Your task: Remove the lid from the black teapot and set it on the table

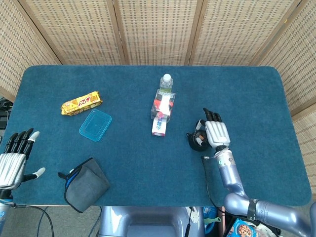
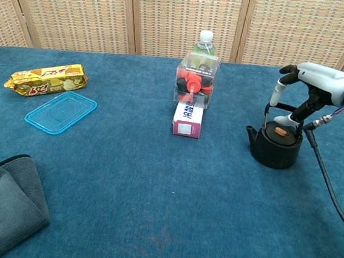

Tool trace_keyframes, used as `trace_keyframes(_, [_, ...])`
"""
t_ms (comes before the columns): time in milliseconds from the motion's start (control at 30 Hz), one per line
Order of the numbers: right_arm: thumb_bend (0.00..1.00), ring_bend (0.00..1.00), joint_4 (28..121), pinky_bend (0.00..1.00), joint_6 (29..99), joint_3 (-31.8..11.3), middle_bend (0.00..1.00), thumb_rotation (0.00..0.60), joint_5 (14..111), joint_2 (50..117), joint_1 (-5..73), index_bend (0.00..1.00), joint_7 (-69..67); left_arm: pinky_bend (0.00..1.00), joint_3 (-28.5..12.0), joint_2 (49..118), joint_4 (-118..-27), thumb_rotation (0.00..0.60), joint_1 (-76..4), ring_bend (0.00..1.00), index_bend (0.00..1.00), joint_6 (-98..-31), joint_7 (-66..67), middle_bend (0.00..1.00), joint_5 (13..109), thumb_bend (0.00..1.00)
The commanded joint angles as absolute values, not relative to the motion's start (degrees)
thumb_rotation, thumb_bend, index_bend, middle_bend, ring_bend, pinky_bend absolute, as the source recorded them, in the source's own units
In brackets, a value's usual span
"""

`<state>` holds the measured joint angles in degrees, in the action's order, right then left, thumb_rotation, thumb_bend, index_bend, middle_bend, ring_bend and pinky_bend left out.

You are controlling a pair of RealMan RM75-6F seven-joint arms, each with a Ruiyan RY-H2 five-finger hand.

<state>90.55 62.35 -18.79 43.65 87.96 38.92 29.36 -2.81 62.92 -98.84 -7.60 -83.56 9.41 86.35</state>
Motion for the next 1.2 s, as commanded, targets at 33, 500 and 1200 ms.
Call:
trace_keyframes(33, [0.48, 0.00, 89.7, 0.00, 62.7, -18.8, 0.00, 0.600, 42.3, 88.7, 39.6, 0.49, 29.9, 0.00, -2.8, 62.9, -98.8, 0.600, -7.6, 0.00, 0.00, -83.5, 9.5, 0.00, 86.3, 0.06])
trace_keyframes(500, [0.49, 0.00, 87.7, 0.00, 63.1, -17.0, 0.00, 0.600, 40.7, 90.3, 39.7, 0.49, 29.0, 0.00, -2.7, 62.9, -99.0, 0.600, -7.8, 0.00, 0.00, -83.2, 9.6, 0.00, 86.1, 0.06])
trace_keyframes(1200, [0.50, 0.00, 84.6, 0.00, 62.5, -16.3, 0.00, 0.600, 38.7, 91.8, 40.3, 0.51, 29.3, 0.00, -2.6, 62.7, -98.9, 0.600, -7.9, 0.00, 0.00, -83.1, 9.3, 0.00, 86.0, 0.06])
